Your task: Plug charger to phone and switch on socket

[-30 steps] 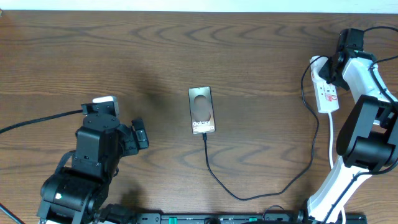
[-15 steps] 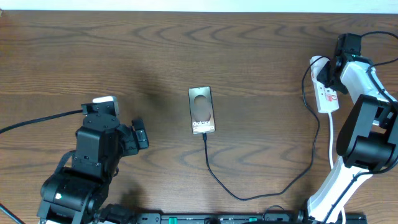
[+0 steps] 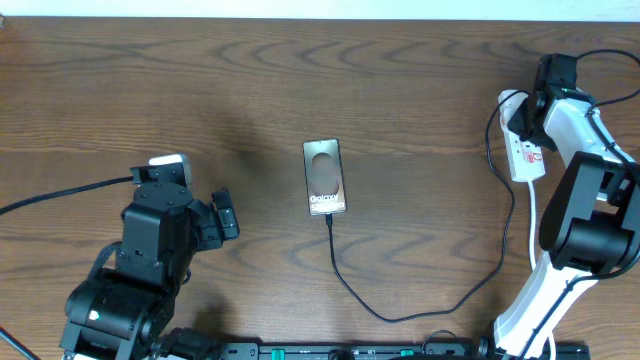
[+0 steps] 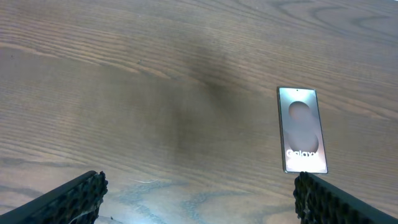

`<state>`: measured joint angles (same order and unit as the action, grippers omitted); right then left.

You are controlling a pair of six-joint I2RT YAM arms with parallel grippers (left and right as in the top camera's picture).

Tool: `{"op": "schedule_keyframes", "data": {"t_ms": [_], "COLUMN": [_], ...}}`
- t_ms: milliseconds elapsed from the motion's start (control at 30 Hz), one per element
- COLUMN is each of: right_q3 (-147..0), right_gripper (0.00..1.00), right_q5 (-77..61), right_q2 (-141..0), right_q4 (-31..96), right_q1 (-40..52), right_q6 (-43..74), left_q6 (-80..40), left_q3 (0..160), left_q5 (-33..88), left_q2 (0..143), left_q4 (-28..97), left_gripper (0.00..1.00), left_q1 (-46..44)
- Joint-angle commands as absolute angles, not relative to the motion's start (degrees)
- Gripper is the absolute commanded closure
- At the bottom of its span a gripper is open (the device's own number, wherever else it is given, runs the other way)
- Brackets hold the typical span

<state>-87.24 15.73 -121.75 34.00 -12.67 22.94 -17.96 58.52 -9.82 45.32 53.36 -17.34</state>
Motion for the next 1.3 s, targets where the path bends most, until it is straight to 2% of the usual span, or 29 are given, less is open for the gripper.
{"op": "schedule_keyframes", "data": {"t_ms": [0, 333, 833, 1267], "right_q3": [-86.54, -87.0, -87.0, -89.1], "right_gripper": [0.99, 0.99, 0.99, 0.99], "right_q5": [1.39, -2.83, -14.79, 6.0], "right_q2": [-123.46, -123.63, -123.61, -118.26], "right_q4": [32.82, 34.74, 34.3, 38.98], "right_q1": [-7.22, -5.3, -7.6, -10.85], "right_q6": [20.84, 17.96, 17.96, 23.77], "left_q6": [-17.63, -17.63, -17.61, -17.61], "left_q3": [58.37, 58.37, 58.37, 58.37], "left_q5": [-10.79, -10.79, -10.79, -10.79], "left_q2": [45.34, 45.34, 45.34, 45.34], "left_q4": [53.36, 53.36, 53.36, 53.36], "left_gripper": [0.02, 0.02, 0.02, 0.02], "left_q1": [-17.06, -17.06, -17.06, -17.06]}}
